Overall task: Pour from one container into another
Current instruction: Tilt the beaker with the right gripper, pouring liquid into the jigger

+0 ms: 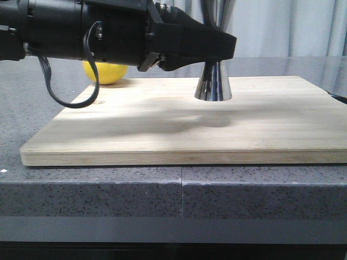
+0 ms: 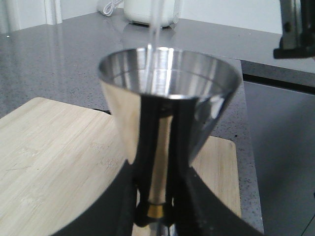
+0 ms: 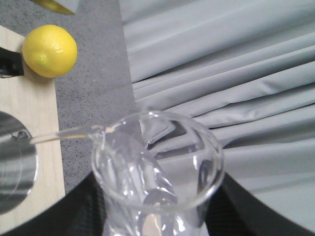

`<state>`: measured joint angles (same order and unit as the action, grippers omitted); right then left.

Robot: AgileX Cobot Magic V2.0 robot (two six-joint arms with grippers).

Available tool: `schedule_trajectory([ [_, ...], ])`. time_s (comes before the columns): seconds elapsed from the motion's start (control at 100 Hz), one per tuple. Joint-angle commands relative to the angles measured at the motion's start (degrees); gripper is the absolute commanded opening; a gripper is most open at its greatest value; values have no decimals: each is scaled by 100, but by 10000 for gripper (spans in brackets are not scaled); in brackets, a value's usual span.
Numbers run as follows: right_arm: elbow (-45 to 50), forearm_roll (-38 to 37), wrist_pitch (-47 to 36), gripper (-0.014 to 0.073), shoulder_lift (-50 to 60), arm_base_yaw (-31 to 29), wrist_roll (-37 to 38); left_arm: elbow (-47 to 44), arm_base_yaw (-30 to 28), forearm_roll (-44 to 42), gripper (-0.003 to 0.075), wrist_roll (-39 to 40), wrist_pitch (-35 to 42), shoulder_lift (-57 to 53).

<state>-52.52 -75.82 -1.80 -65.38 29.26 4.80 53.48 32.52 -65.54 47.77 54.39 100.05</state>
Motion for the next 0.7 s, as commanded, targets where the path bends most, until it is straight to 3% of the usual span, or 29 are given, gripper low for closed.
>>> schedule_trajectory([
  [0.0,-217,-95,-44,302,166,1,-18,178,7,323,38,46,359,-322],
  [0.69,-217,-847,-10,302,166,1,-18,178,7,323,38,46,350,-322],
])
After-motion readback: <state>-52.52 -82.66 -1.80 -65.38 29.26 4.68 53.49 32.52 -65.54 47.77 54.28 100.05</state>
